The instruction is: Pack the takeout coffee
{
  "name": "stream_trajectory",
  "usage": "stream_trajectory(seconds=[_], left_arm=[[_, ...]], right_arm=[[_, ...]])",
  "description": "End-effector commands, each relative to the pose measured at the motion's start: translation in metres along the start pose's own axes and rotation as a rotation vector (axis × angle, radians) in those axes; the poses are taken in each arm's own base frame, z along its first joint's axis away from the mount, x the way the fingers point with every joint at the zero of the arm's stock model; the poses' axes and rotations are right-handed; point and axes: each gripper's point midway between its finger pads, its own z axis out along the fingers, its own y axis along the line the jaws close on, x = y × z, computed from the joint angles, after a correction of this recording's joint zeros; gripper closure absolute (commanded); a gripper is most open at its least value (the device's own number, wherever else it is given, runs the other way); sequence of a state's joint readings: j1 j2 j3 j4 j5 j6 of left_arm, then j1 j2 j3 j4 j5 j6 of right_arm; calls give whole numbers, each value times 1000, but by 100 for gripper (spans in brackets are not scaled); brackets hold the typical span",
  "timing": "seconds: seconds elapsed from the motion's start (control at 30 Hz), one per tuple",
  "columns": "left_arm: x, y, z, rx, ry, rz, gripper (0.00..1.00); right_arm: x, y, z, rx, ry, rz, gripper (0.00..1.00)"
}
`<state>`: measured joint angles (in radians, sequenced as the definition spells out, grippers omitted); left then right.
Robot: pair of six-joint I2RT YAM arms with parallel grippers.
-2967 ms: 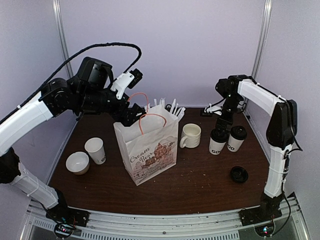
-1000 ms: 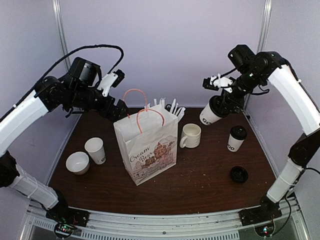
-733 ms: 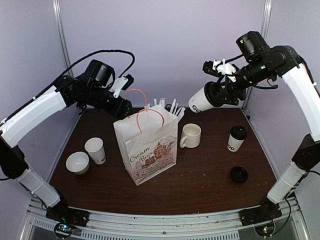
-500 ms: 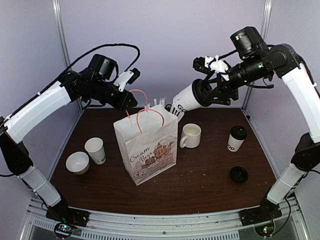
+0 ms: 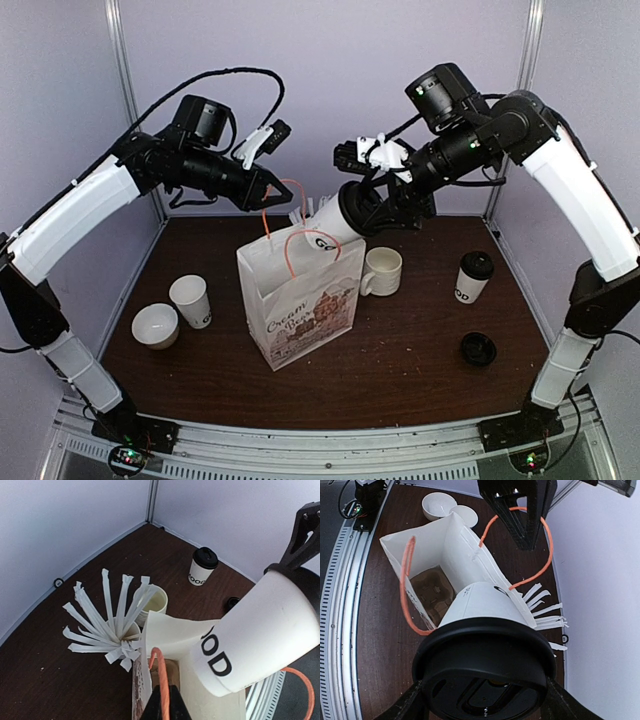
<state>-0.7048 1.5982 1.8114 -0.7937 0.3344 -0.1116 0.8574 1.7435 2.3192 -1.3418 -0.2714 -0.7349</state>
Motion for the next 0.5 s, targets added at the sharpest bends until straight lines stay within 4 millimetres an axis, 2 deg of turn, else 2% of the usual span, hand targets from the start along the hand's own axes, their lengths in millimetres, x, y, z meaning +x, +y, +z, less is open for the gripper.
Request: stream_trajectory(seconds=[0.0, 0.23, 0.47], left_arm=[[-11, -32, 0, 126, -38, -4, 100], [-8, -65, 1, 190, -25, 27, 100], [-4, -104, 6, 261, 16, 82, 100]], right_arm=[[-5, 11, 5, -9, 24, -49, 33], [9, 52, 20, -93, 121, -149, 35], [24, 86, 18, -169, 184, -225, 35]])
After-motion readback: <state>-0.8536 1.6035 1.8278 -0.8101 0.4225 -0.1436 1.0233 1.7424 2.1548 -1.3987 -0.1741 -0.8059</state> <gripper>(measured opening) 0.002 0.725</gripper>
